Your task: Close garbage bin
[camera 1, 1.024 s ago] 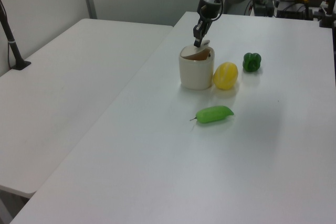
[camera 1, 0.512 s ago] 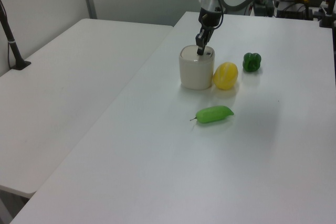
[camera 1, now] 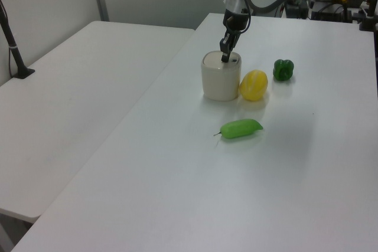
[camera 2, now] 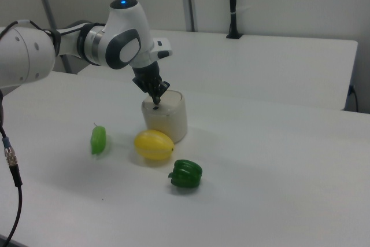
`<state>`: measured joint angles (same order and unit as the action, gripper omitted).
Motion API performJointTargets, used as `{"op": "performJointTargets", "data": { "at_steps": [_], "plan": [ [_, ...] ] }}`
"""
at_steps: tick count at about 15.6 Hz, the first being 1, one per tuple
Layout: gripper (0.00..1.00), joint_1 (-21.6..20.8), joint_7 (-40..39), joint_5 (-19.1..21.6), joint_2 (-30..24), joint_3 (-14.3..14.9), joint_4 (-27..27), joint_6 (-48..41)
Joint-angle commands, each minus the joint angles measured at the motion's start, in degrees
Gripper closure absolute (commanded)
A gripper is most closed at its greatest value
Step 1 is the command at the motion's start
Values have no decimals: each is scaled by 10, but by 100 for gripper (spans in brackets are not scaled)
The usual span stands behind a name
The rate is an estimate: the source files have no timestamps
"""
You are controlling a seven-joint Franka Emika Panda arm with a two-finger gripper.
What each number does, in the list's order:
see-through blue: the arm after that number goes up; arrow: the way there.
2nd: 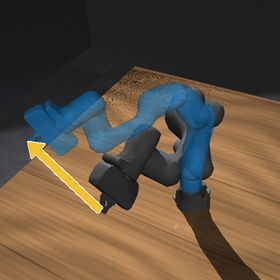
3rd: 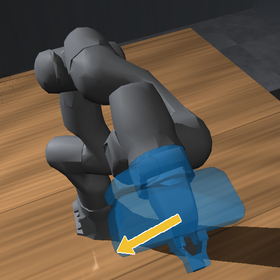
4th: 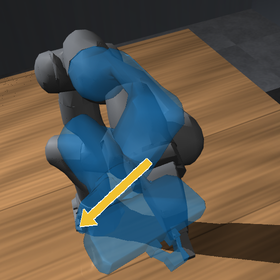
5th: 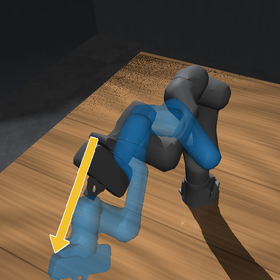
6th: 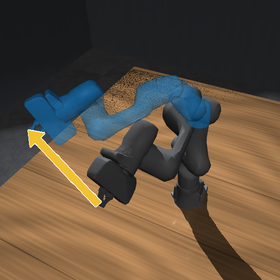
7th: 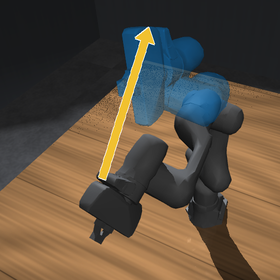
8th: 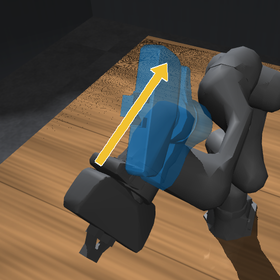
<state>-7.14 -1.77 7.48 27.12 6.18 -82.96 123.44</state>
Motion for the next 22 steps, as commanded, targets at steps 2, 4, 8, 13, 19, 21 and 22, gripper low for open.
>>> {"op": "performJointTargets", "data": {
  "at_steps": [2, 4, 8, 13, 19, 21, 22],
  "plan": [
    [100, -3, -9, 12, -29, 7, -11, -19],
    [100, 2, -11, 12, -52, 9, -9, -72],
    [100, 12, -11, 11, -107, 12, -9, -172],
    [78, 36, -12, 3, -167, 13, -10, -322],
    [0, 37, -5, -69, -200, 12, -14, -385],
    [0, 37, 3, -70, -204, 13, -14, -386],
    [0, 37, 11, -74, -217, 13, -25, -385]
  ]
}}
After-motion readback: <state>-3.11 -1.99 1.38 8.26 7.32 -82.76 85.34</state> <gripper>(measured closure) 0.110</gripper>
